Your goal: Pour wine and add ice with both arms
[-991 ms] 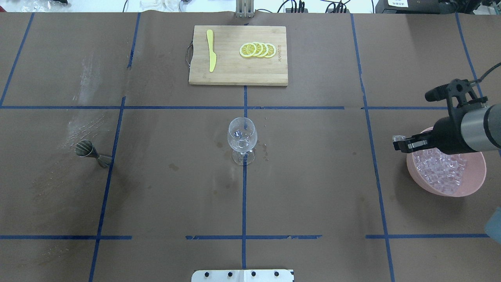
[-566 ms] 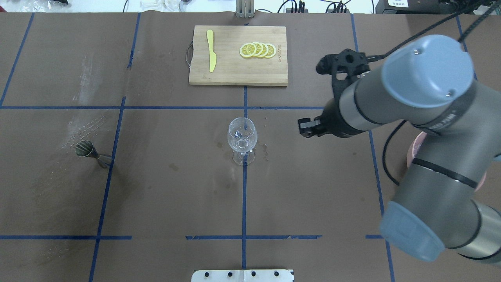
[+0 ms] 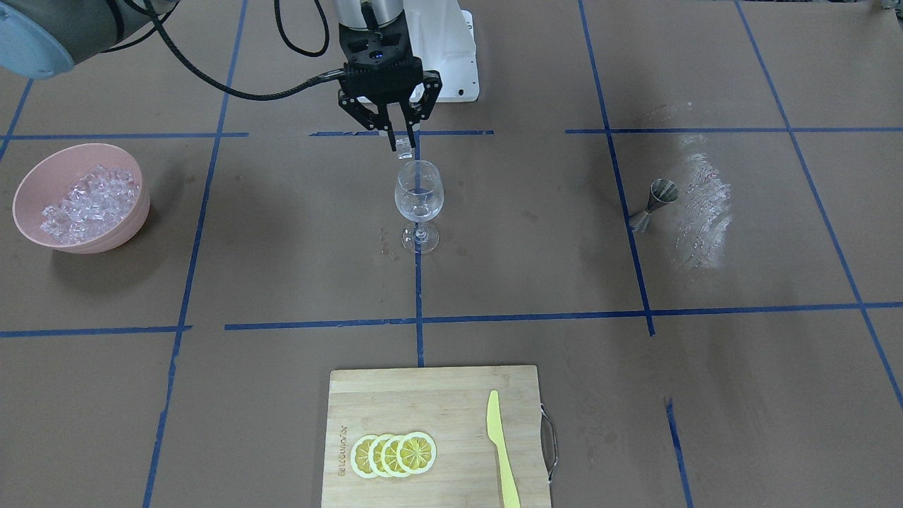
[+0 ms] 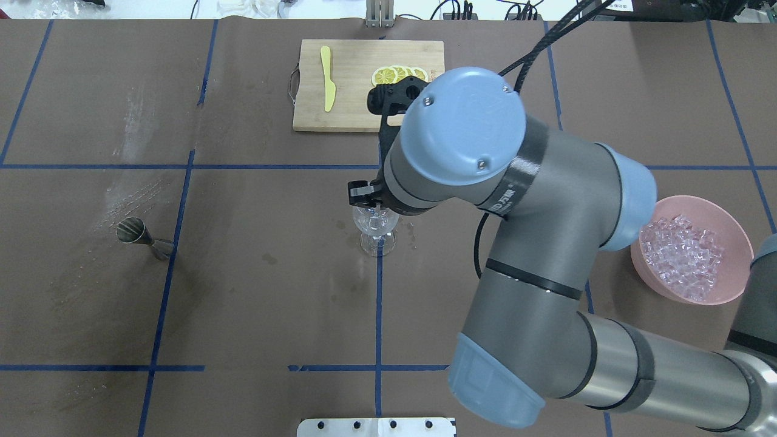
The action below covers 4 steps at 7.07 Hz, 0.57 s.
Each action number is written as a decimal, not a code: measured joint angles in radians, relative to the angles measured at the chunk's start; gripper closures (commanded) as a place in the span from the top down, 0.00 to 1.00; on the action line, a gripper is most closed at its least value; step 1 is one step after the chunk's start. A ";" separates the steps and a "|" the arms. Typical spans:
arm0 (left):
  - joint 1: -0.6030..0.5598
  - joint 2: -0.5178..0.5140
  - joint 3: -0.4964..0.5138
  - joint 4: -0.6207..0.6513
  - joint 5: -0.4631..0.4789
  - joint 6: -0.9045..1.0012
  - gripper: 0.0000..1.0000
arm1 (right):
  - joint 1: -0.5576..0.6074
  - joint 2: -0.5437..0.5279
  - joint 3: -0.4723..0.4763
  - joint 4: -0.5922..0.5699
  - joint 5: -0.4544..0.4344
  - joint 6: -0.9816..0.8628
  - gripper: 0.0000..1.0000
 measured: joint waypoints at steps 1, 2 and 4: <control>0.000 -0.001 0.000 0.000 0.000 0.000 1.00 | -0.012 0.015 -0.022 0.000 -0.020 0.006 0.00; 0.000 -0.001 0.000 0.000 0.000 0.000 1.00 | -0.020 0.021 -0.033 0.001 -0.036 0.007 0.00; 0.000 -0.001 0.000 0.000 0.000 0.000 1.00 | -0.024 0.020 -0.041 0.001 -0.054 -0.003 0.47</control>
